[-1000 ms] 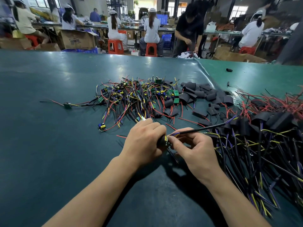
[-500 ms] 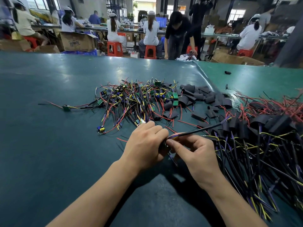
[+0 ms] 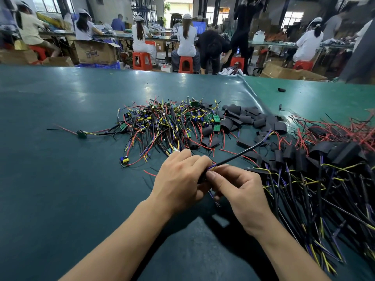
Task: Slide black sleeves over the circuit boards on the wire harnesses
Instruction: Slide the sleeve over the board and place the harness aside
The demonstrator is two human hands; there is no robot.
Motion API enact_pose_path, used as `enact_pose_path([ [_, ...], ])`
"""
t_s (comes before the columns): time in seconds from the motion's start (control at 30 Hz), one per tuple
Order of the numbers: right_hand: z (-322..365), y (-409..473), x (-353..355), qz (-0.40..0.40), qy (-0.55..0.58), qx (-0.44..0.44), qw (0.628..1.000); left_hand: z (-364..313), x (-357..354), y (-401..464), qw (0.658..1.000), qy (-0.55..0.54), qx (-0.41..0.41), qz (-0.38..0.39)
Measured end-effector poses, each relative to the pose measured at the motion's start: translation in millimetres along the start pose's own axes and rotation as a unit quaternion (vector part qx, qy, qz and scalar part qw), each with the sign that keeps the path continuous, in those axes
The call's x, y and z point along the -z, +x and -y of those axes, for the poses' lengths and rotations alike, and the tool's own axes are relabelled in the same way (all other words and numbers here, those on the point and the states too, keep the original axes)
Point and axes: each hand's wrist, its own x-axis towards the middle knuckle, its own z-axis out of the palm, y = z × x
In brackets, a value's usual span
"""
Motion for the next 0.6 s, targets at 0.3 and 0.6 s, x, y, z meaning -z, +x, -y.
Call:
enact_pose_path([
  [0.3,5.9,-1.2,-1.5,-0.033,0.043,-0.007,0.999,4.5,0.1,-0.6,0.989,-0.061,0.132,0.015],
  [0.6,8.8,-1.2,-3.6,0.006,0.017,-0.002,1.0,6.6,-3.8,-0.3,0.991,-0.062,0.117,-0.008],
])
